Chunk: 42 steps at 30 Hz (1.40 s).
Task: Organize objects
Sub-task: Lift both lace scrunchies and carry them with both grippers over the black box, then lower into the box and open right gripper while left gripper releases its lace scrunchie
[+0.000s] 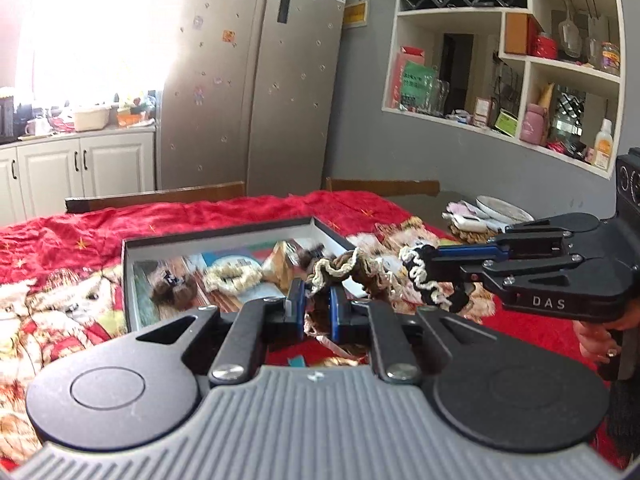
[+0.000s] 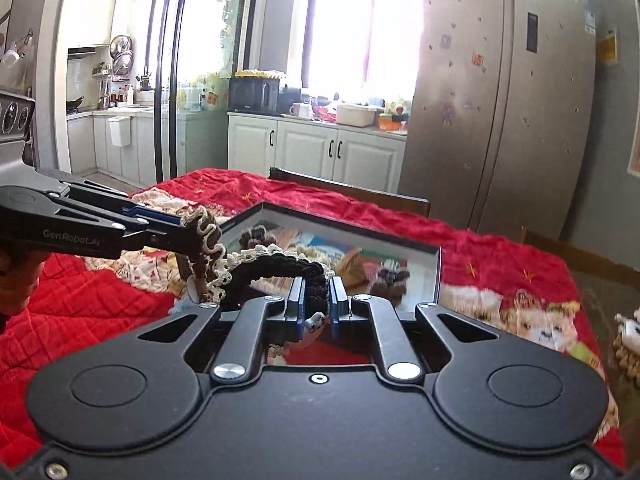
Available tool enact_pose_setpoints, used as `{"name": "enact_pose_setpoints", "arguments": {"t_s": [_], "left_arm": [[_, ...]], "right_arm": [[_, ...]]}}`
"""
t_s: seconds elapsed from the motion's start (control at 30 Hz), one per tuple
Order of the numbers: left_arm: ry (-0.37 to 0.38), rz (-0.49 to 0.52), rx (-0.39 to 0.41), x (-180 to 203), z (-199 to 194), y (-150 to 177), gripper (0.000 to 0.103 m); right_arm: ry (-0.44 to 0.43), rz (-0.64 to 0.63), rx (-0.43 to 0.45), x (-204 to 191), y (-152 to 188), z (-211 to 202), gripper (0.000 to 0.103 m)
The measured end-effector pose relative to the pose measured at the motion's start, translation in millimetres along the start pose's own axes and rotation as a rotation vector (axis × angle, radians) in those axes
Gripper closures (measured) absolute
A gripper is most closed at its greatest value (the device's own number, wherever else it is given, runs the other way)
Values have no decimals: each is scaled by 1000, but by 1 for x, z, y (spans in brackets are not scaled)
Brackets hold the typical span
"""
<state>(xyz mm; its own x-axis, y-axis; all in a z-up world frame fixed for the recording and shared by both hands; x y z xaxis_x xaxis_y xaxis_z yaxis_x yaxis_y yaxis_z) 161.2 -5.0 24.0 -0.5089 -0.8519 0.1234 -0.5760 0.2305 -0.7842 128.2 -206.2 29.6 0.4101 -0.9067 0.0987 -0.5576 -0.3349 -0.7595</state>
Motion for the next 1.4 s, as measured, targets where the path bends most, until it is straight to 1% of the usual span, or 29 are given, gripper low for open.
{"name": "enact_pose_setpoints", "arguments": {"t_s": [0.1, 0.23, 0.37, 0.5, 0.73, 0.83, 0.93, 1.1, 1.4], "left_arm": [[-15, -31, 14, -9, 2, -10, 88], [-61, -89, 24, -25, 10, -22, 88], [-115, -102, 24, -38, 23, -34, 88], [-133, -134, 20, -48, 39, -45, 87], [-177, -199, 3, -67, 77, -58, 87], [-184, -218, 1, -73, 90, -63, 87], [-207, -235, -6, -80, 105, -68, 87], [-237, -271, -27, -91, 128, -72, 87], [-258, -294, -44, -101, 153, -70, 86]], "right_arm": [[-3, 2, 18, 3, -12, 1, 92], [-11, 28, 33, 14, -31, 11, 92], [6, 48, 39, 24, -49, 27, 92], [6, 84, 29, 36, -67, 54, 92], [10, 145, -9, 50, -92, 114, 91], [22, 167, -27, 56, -95, 139, 91], [20, 204, -26, 65, -98, 159, 91], [57, 239, -37, 78, -102, 190, 91], [92, 297, -52, 92, -96, 229, 91]]}}
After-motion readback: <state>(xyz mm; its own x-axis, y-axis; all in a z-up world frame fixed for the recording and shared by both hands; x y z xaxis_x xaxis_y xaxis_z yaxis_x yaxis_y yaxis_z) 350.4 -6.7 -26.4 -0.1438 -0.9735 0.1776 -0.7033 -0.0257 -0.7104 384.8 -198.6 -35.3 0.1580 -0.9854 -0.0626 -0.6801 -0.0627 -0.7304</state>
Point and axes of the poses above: each gripper's, at about its wrist camera, not at the fingertips, and z roughly the way its jaws point, x to its right, y to its underside, the point moved 4 cm from there along z, roughly the way its jaws point, and after that the axes turned 15 degrees about -x, right-handed, at the moved point
